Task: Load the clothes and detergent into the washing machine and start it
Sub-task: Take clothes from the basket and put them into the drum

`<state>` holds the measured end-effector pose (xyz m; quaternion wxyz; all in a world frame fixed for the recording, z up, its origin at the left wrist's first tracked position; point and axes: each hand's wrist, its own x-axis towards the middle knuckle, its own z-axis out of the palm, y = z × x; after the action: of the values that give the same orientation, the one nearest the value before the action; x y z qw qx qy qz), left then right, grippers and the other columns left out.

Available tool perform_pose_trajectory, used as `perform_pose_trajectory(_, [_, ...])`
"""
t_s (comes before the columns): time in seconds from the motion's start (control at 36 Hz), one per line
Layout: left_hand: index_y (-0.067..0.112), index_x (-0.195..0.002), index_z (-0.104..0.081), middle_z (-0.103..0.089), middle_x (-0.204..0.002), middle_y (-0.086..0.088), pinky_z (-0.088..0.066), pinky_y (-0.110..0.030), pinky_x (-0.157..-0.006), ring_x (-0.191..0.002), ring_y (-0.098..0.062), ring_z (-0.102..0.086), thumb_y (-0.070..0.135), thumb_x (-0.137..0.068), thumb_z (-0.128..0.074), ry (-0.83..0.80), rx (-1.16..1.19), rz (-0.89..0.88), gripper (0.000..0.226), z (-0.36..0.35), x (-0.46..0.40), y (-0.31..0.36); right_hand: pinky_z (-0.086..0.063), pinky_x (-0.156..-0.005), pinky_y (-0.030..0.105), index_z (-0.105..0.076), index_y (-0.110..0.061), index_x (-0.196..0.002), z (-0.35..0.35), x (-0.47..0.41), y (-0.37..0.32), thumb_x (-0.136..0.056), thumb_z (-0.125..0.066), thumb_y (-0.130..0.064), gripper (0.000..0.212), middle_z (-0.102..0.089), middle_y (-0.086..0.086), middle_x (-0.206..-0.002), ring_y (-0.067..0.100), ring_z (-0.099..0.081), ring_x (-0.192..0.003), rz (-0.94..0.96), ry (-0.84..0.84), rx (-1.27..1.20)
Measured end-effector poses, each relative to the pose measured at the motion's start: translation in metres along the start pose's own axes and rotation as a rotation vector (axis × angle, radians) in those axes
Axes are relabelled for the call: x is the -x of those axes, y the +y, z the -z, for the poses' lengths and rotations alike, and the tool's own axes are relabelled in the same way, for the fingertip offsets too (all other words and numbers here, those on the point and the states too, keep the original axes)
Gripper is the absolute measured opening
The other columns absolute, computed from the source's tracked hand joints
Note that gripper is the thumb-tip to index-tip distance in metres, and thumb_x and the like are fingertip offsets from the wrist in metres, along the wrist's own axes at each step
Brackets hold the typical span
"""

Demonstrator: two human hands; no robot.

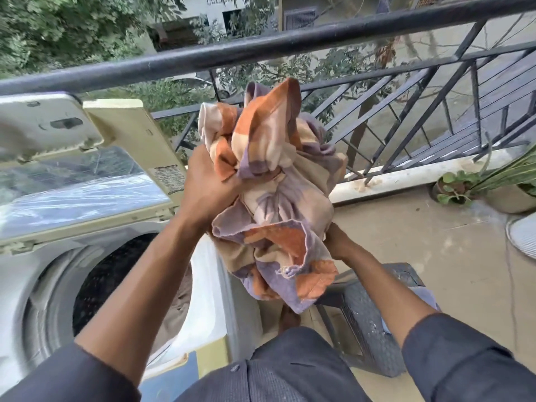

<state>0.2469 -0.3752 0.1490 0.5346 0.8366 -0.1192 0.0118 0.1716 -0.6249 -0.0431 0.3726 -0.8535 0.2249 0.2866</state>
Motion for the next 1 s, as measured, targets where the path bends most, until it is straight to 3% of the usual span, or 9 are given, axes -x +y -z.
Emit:
perform_pose_trajectory(0.11, [0.016,-0.089,-0.072,-0.078,-0.093,-0.017,-0.060,-0.059,-0.079,-0.085,-0.014,-0.062,0.049,-0.057,-0.092,0.009,0.013,-0.001,0.050,0.008,-0.003,0.014,-0.045,-0.097,0.038,-0.058,0.014,-0.129,-0.007,0.014,-0.020,-0.096,-0.068,-0.009,0.040,-0.061,0.031,-0.135,0.044,-0.056,-0.130,0.031,0.030,-0.003])
perform_pose_trajectory(0.17, [0.034,-0.086,-0.073,-0.078,-0.084,0.002,-0.063,-0.048,-0.080,-0.085,-0.010,-0.060,0.055,-0.053,-0.087,0.000,0.014,0.009,0.042,0.011,-0.001,0.019,-0.046,-0.091,0.038,-0.063,0.010,-0.123,-0.005,0.013,-0.021,-0.097,-0.067,-0.015,0.037,-0.066,0.029,-0.130,0.042,-0.060,-0.125,0.022,0.085,0.079])
perform_pose_trajectory(0.28, [0.016,-0.098,-0.073,-0.079,-0.097,-0.015,-0.060,-0.060,-0.080,-0.107,-0.023,-0.073,0.046,-0.070,-0.091,-0.099,-0.132,-0.042,0.045,0.019,-0.007,0.009,-0.049,-0.081,0.037,-0.062,-0.003,-0.127,0.020,0.011,-0.017,-0.092,-0.069,-0.023,0.040,-0.068,0.025,-0.125,0.043,-0.065,-0.116,0.028,0.171,0.145])
perform_pose_trajectory(0.39, [0.017,-0.100,-0.072,-0.076,-0.088,-0.006,-0.058,-0.051,-0.070,-0.093,-0.035,-0.075,0.064,-0.066,-0.082,-0.110,-0.338,-0.048,0.058,0.018,-0.008,-0.003,-0.051,-0.071,0.039,-0.072,-0.005,-0.104,0.059,0.022,-0.020,-0.081,-0.072,-0.012,0.024,-0.073,0.026,-0.104,0.044,-0.070,-0.100,0.030,0.282,0.153])
perform_pose_trajectory(0.56, [0.022,-0.097,-0.070,-0.071,-0.088,-0.008,-0.052,-0.041,-0.065,-0.089,-0.039,-0.067,0.062,-0.070,-0.079,-0.056,-0.607,-0.181,0.049,0.002,-0.003,-0.015,-0.040,-0.064,0.029,-0.067,-0.015,-0.075,0.100,0.054,-0.032,-0.080,-0.067,-0.009,0.008,-0.063,0.013,-0.078,0.036,-0.067,-0.082,0.095,0.472,0.050])
perform_pose_trajectory(0.67, [0.019,-0.087,-0.067,-0.066,-0.078,-0.005,-0.041,-0.035,-0.059,-0.077,-0.037,-0.065,0.073,-0.068,-0.070,0.000,-0.745,-0.100,0.058,-0.014,-0.001,-0.021,-0.040,-0.070,0.028,-0.068,-0.024,-0.101,0.121,0.091,-0.050,-0.092,-0.067,-0.019,0.010,-0.066,0.002,-0.084,0.025,-0.060,-0.082,0.234,0.570,-0.024])
perform_pose_trajectory(0.78, [0.017,-0.085,-0.065,-0.059,-0.074,-0.001,-0.042,-0.033,-0.056,-0.067,-0.034,-0.064,0.072,-0.070,-0.075,0.020,-0.778,-0.006,0.057,-0.028,0.003,-0.021,-0.050,-0.066,0.030,-0.068,-0.023,-0.096,0.143,0.118,-0.060,-0.090,-0.069,-0.022,0.006,-0.074,-0.007,-0.075,0.023,-0.071,-0.077,0.369,0.565,-0.084])
perform_pose_trajectory(0.89, [0.021,-0.086,-0.065,-0.061,-0.075,0.002,-0.034,-0.030,-0.053,-0.075,-0.032,-0.068,0.068,-0.078,-0.070,-0.029,-0.755,-0.008,0.048,-0.036,0.004,-0.026,-0.061,-0.069,0.058,-0.075,-0.024,-0.101,0.148,0.133,-0.070,-0.089,-0.060,-0.021,0.019,-0.079,0.004,-0.078,0.036,-0.075,-0.076,0.504,0.480,-0.232])
perform_pose_trajectory(1.0, [0.023,-0.080,-0.061,-0.065,-0.076,0.007,-0.042,-0.033,-0.066,-0.080,-0.028,-0.065,0.061,-0.082,-0.068,-0.081,-0.451,0.059,0.039,-0.037,0.008,-0.025,-0.055,-0.070,0.030,-0.077,-0.015,-0.110,0.130,0.139,-0.084,-0.097,-0.059,-0.003,0.025,-0.081,0.003,-0.096,0.010,-0.071,-0.081,0.627,0.401,-0.434])
